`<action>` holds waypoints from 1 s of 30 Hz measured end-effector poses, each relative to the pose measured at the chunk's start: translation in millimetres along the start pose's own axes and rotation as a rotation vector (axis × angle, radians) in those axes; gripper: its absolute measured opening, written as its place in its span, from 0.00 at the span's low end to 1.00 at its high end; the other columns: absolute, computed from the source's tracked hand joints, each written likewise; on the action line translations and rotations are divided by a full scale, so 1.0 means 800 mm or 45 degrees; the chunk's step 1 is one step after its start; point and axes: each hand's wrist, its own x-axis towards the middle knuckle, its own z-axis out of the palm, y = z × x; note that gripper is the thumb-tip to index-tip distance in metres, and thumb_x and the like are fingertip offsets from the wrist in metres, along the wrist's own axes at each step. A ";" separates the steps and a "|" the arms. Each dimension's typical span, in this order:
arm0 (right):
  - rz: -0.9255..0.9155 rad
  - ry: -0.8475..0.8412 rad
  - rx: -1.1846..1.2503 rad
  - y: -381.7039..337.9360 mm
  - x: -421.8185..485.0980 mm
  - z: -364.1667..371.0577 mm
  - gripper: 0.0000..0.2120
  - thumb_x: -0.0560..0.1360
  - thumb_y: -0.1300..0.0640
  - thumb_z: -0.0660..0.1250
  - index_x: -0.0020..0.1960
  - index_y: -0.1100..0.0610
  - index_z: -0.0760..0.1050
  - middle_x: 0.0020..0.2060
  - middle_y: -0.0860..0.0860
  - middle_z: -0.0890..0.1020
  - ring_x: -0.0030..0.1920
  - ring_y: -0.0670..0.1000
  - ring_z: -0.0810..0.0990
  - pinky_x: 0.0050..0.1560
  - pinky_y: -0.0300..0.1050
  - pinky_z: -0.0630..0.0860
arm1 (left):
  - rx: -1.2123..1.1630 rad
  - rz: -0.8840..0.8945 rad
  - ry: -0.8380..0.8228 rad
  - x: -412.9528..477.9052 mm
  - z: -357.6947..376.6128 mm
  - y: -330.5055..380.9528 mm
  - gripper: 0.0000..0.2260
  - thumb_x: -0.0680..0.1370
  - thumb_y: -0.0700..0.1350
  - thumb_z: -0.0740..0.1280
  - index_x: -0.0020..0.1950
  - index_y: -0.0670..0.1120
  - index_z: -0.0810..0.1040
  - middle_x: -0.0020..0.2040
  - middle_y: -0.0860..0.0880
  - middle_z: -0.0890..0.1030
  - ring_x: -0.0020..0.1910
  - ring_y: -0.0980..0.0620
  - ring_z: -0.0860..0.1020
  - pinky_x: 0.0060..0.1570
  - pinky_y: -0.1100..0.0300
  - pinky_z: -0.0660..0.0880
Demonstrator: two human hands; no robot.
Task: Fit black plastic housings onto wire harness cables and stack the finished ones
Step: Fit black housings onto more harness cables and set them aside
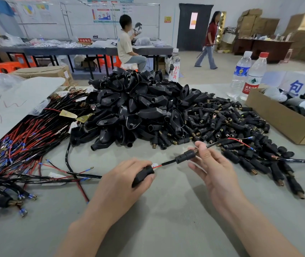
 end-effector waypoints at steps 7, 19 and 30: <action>-0.083 0.081 -0.091 0.003 0.003 -0.001 0.17 0.70 0.46 0.71 0.47 0.60 0.82 0.45 0.51 0.87 0.45 0.46 0.84 0.47 0.39 0.82 | 0.023 0.037 -0.036 -0.001 -0.003 0.000 0.14 0.78 0.57 0.63 0.61 0.57 0.79 0.48 0.60 0.77 0.46 0.61 0.75 0.42 0.61 0.75; -0.165 0.066 -0.216 0.006 0.001 -0.003 0.14 0.81 0.46 0.62 0.47 0.58 0.72 0.38 0.57 0.87 0.35 0.51 0.85 0.32 0.38 0.78 | -0.045 -0.021 -0.041 -0.001 0.000 0.000 0.13 0.77 0.55 0.69 0.61 0.58 0.77 0.51 0.65 0.78 0.53 0.63 0.74 0.50 0.71 0.70; 0.103 -0.311 -0.020 0.017 -0.007 0.010 0.25 0.62 0.51 0.78 0.57 0.56 0.78 0.52 0.58 0.84 0.50 0.52 0.84 0.49 0.41 0.81 | -0.041 0.041 0.049 0.000 -0.003 0.001 0.09 0.77 0.53 0.68 0.56 0.56 0.80 0.47 0.61 0.77 0.45 0.60 0.76 0.42 0.59 0.76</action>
